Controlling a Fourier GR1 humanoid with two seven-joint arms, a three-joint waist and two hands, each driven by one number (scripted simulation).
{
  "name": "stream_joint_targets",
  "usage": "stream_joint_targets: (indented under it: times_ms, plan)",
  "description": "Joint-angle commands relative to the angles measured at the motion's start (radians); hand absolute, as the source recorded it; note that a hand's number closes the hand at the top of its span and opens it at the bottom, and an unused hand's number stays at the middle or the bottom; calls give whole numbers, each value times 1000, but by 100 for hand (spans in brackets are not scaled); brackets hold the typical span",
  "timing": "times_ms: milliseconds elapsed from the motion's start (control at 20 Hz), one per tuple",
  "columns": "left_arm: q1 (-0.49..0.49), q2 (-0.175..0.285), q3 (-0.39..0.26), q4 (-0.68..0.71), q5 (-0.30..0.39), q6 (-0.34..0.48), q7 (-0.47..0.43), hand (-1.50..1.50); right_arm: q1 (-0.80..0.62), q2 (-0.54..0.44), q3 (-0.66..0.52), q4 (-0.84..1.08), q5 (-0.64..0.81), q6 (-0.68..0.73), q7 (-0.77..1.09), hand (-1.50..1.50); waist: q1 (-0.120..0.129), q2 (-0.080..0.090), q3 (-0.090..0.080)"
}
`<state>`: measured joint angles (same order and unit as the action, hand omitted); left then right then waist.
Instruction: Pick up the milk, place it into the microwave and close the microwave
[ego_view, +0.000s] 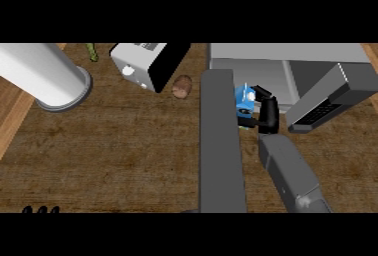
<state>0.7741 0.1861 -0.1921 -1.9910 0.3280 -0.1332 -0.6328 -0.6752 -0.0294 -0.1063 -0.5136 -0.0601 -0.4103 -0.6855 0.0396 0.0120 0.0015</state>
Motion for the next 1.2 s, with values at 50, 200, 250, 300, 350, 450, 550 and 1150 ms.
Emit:
stream_joint_targets:
  times_ms: [50, 200, 250, 300, 350, 450, 550, 1150]
  plan:
    - [-36, -16, -33, 35, -30, 3, 6, -150, -86, -33, -19, 197, 49, -64, -62, 150, 22, 12, 1]
    - [-60, -8, 5, 48, 3, -5, 9, -150, -107, -106, -49, 254, 41, -30, -86, 150, 31, 19, 2]
    - [-53, -4, 7, 59, 5, -14, 4, -150, -164, -90, -40, 283, 54, -53, -42, 150, 33, 15, 1]
    - [-4, 21, 2, -26, 19, -25, 25, -150, -169, -107, -51, 284, 50, -69, -46, 150, 54, 21, 3]
    - [-52, 14, 2, 12, 21, -25, 35, -150, -181, -78, -46, 298, 59, -112, -55, 150, 54, 26, 3]
    - [-38, 15, 4, 47, -12, -29, -5, -150, -153, -125, -53, 308, 62, -96, -107, 150, 57, 28, 3]
    - [-21, 13, -33, 32, -20, -43, 0, -150, -198, -148, -33, 332, 90, -108, -82, 150, 69, 29, 4]
    - [-65, 28, 23, 45, 20, -54, 6, -150, -272, -129, -86, 333, 72, -239, -161, 150, 89, 40, 6]
